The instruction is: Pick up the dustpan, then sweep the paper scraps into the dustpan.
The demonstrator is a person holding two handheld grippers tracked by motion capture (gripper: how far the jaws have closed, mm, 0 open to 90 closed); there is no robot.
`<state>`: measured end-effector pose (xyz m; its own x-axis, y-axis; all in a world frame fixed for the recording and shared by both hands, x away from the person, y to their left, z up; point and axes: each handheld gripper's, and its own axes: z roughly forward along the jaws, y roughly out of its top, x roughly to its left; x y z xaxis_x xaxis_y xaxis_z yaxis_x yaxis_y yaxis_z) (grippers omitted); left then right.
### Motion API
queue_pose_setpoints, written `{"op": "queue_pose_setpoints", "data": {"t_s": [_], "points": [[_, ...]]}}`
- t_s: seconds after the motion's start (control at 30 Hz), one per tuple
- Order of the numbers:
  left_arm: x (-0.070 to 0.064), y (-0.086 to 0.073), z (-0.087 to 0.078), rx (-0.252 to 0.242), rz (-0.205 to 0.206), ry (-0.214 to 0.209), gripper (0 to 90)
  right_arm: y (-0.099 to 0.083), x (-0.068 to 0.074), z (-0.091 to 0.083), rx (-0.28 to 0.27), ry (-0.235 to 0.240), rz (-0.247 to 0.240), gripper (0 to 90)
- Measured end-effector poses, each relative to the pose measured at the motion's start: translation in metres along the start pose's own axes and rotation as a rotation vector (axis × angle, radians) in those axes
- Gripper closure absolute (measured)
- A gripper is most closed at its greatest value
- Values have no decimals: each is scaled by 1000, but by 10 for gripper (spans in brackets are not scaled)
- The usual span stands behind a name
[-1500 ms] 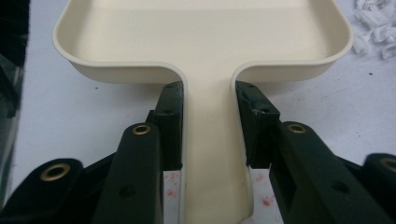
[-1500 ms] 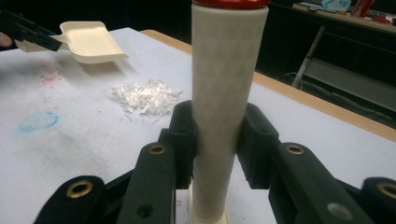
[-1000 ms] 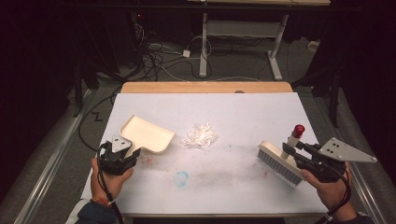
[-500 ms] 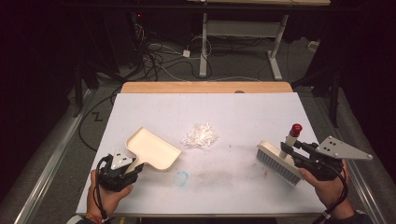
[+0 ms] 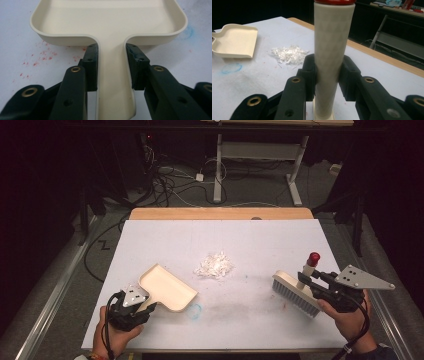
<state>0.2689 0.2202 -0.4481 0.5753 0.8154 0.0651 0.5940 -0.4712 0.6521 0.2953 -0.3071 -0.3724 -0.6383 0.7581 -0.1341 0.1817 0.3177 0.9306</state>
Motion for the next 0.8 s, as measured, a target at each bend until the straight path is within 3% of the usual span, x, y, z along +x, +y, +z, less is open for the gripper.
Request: {"op": "queue_pose_setpoints", "data": {"t_s": [0.47, 0.63, 0.8], "points": [[-3, -2, 4, 22, 18, -27, 636, 0, 0, 2, -1, 5, 1, 707], [-5, -1, 4, 17, 19, -36, 636, 0, 0, -1, -38, -36, 18, 707], [-6, 2, 6, 21, 24, -44, 635, 3, 3, -2, -51, -28, 13, 707]]}}
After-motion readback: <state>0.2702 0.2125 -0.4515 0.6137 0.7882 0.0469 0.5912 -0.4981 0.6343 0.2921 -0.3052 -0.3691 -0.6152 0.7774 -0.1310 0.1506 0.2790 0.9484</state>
